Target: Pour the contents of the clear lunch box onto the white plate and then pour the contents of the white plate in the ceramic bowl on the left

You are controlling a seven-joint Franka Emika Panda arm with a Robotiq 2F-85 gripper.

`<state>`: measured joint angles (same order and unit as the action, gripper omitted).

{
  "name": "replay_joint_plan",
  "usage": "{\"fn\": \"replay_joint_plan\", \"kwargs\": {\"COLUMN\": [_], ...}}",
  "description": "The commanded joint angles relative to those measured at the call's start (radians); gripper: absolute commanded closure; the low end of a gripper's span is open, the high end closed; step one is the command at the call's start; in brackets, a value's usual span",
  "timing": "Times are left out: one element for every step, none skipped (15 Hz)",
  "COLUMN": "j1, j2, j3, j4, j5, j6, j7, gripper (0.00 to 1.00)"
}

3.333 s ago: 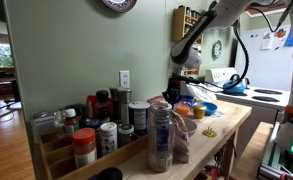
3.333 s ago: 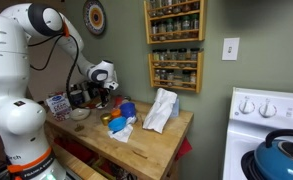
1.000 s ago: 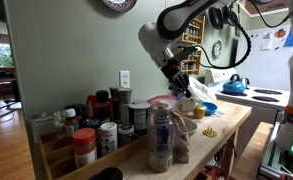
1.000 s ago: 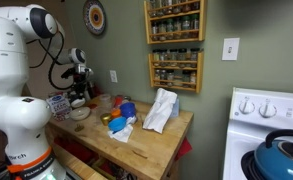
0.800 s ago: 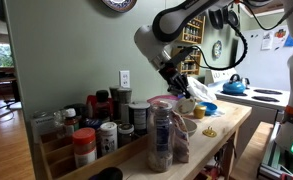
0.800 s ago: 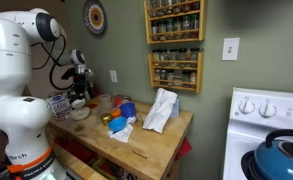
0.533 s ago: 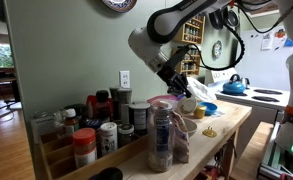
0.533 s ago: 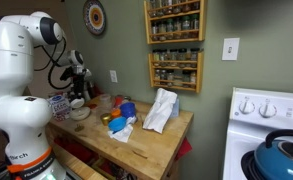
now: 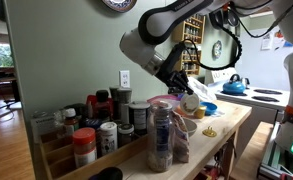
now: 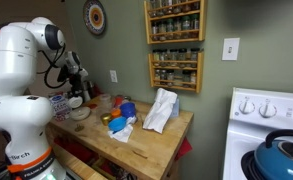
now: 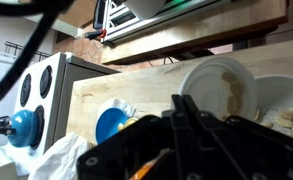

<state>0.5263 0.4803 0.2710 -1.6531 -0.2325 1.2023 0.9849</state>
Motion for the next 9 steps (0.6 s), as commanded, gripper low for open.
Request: {"fn": "replay_joint_plan", "kwargs": {"j1": [0.051, 0.059, 0.037, 0.045, 0.049, 0.052, 0.052, 0.053, 0.064], "j2": [0.066, 0.074, 0.036, 0.046, 0.052, 0.056, 0.058, 0.060, 0.082], "j3": [-0.025, -0.029, -0.022, -0.026, -0.029, -0.030, -0.031, -0.032, -0.037], "j4": [0.084, 0.098, 0.050, 0.063, 0.070, 0.075, 0.078, 0.081, 0.108], "j5": [-0.044, -0.051, -0.021, -0.026, -0.028, -0.029, -0.030, -0.030, -0.038], "j6": [-0.096, -0.114, -0.063, -0.075, -0.080, -0.082, -0.084, -0.086, -0.125], "j7": [0.061, 0.069, 0.039, 0.048, 0.052, 0.053, 0.053, 0.053, 0.070], "gripper": [0.99, 0.99, 0.95, 0.95, 0.95, 0.95, 0.95, 0.95, 0.99]}}
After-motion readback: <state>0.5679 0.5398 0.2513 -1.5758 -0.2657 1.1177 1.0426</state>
